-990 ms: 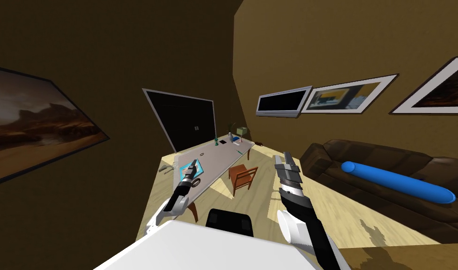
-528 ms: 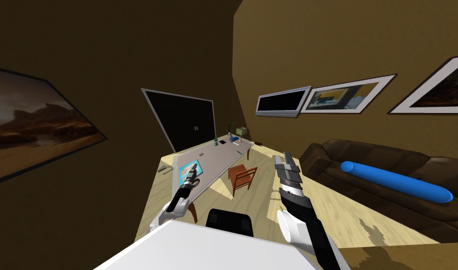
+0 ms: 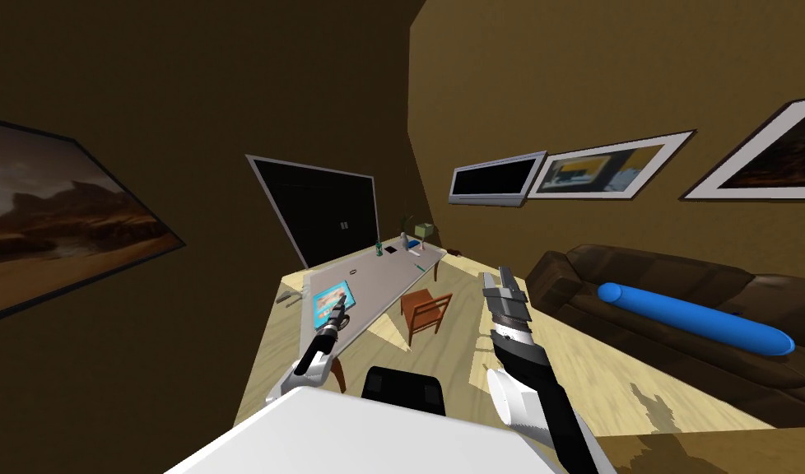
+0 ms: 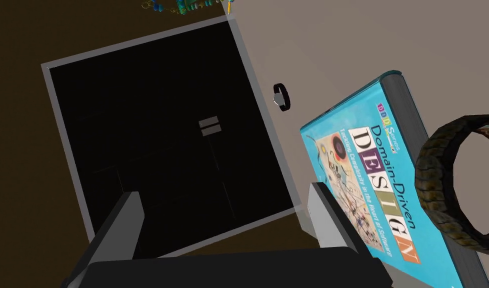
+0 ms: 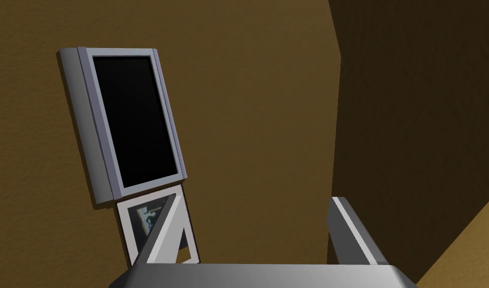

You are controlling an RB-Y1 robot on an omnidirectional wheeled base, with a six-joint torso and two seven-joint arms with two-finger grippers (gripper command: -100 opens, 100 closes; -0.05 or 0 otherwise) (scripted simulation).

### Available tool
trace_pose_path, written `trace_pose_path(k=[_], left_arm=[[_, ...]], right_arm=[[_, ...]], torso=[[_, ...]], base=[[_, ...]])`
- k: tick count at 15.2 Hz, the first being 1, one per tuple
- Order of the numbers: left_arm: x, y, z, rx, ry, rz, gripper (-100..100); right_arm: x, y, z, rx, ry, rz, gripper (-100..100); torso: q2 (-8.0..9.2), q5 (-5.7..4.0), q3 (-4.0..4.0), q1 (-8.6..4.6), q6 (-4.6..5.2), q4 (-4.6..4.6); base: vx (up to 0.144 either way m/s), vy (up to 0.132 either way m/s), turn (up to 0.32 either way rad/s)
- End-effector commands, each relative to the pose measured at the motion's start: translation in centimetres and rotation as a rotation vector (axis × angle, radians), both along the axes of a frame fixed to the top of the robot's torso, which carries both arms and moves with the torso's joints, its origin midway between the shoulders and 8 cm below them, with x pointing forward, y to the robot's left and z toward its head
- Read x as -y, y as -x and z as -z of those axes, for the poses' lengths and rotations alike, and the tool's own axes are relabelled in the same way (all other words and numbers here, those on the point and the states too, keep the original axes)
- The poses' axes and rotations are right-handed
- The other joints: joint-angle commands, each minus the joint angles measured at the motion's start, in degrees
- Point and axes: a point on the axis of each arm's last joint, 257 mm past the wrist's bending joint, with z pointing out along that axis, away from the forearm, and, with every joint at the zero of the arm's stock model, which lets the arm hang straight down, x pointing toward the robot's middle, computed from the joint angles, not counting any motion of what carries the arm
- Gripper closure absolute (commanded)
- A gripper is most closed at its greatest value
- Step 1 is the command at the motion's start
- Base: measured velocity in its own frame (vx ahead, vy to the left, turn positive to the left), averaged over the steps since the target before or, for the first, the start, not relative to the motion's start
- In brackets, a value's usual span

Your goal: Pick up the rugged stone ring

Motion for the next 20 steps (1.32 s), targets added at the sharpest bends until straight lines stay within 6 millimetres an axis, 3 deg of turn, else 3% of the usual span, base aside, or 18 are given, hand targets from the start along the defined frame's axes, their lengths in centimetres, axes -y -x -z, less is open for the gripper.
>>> trace_pose_path(k=[1, 5, 8, 14, 16, 20], left_arm=[[-0.1, 0.4, 1.9, -0.046, 0.006, -0.011, -100], [-0.4, 1.8, 5.4, -0.132, 0.02, -0.03, -100], [-0.4, 2.6, 7.0, -0.173, 0.027, -0.039, -100], [-0.5, 5.7, 12.8, -0.333, 0.055, -0.071, -100], [-0.6, 5.3, 12.5, -0.317, 0.053, -0.069, -100], [-2.3, 6.5, 13.0, -0.316, 0.057, -0.109, -100]], right_arm=[[0.0, 0.0, 0.0, 0.0, 0.0, 0.0, 0], [0.0, 0.0, 0.0, 0.0, 0.0, 0.0, 0], [0.0, 0.0, 0.0, 0.0, 0.0, 0.0, 0], [0.0, 0.0, 0.0, 0.0, 0.0, 0.0, 0], [0.0, 0.0, 0.0, 0.0, 0.0, 0.0, 0], [0.0, 0.0, 0.0, 0.0, 0.0, 0.0, 0]], torso=[[0.0, 0.0, 0.0, 0.0, 0.0, 0.0], [-0.01, 0.0, -0.01, 0.02, 0.0, 0.0], [-0.03, 0.01, -0.02, 0.04, 0.0, 0.0], [-0.17, 0.04, -0.09, 0.18, 0.01, -0.03], [-0.21, 0.04, -0.12, 0.22, -0.01, -0.04], [-0.06, 0.01, -0.03, 0.06, 0.01, -0.01]], base=[[0.018, -0.004, -0.004], [0.019, 0.0, -0.005], [0.024, 0.006, -0.003], [0.049, 0.029, -0.003], [0.054, 0.038, -0.003], [0.028, 0.007, -0.13]])
